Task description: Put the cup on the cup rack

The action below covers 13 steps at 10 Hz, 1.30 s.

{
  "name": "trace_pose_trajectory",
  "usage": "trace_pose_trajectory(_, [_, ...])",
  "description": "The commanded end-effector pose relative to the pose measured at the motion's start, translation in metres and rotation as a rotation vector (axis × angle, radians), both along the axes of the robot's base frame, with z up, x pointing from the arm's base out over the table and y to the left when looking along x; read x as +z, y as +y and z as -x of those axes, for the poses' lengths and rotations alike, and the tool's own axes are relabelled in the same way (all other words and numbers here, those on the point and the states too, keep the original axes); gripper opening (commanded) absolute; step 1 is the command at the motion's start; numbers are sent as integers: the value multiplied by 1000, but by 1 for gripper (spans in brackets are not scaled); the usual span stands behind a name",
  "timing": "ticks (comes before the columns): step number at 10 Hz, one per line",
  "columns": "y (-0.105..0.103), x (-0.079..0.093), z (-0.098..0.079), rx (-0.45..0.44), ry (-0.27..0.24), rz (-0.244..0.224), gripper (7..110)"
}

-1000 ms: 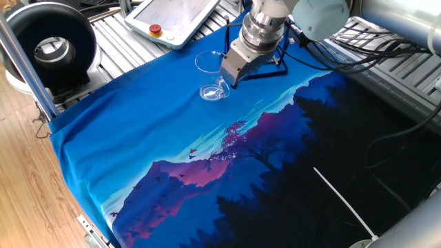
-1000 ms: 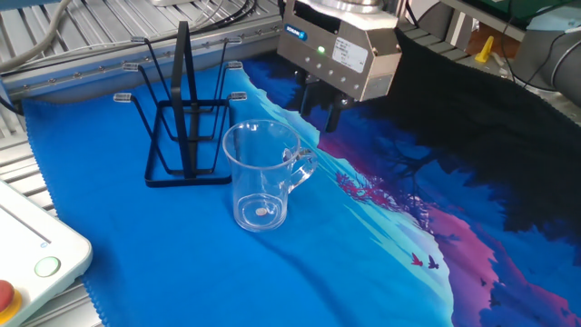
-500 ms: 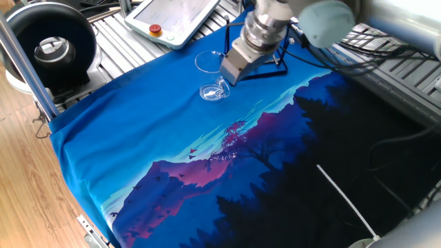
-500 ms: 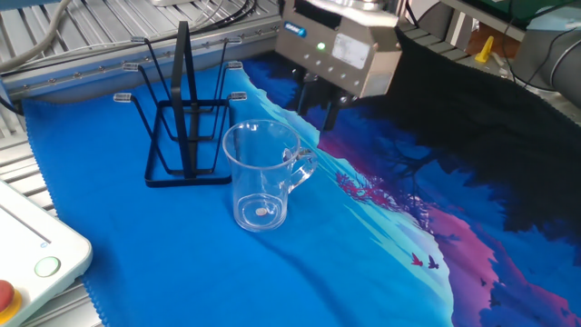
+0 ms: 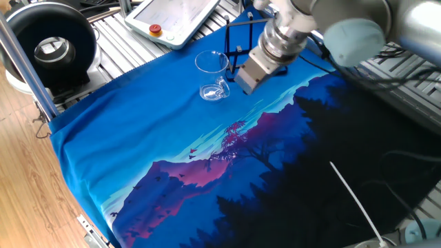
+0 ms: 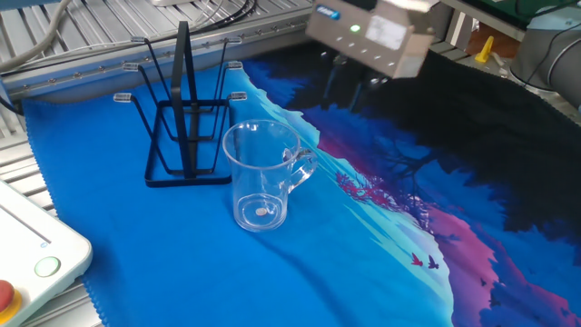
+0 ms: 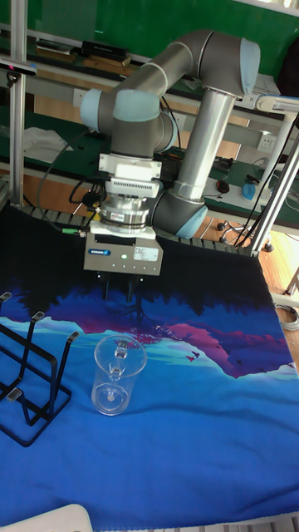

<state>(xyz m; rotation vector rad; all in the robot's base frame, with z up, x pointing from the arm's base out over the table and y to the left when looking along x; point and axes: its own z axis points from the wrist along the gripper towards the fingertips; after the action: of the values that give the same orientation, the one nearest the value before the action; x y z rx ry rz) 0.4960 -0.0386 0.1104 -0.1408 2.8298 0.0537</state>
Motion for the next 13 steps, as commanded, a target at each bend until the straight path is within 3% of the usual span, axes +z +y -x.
trace_pose_trajectory(1, [6, 8, 19, -15, 4, 10, 44])
trace_pose_trajectory(3, [8, -3, 15, -15, -9, 10, 44])
trace_pose_trajectory(5, [12, -27, 6, -12, -38, -7, 44])
trace_pose_trajectory(8, [9, -31, 14, -15, -1, 6, 44])
trace_pose_trajectory(9, [0, -34, 25, -18, 43, 42, 44])
trace_pose_trajectory(12, [6, -36, 30, -27, 65, 13, 44])
trace_pose_trajectory(13, [15, -33, 22, -34, 31, -25, 44])
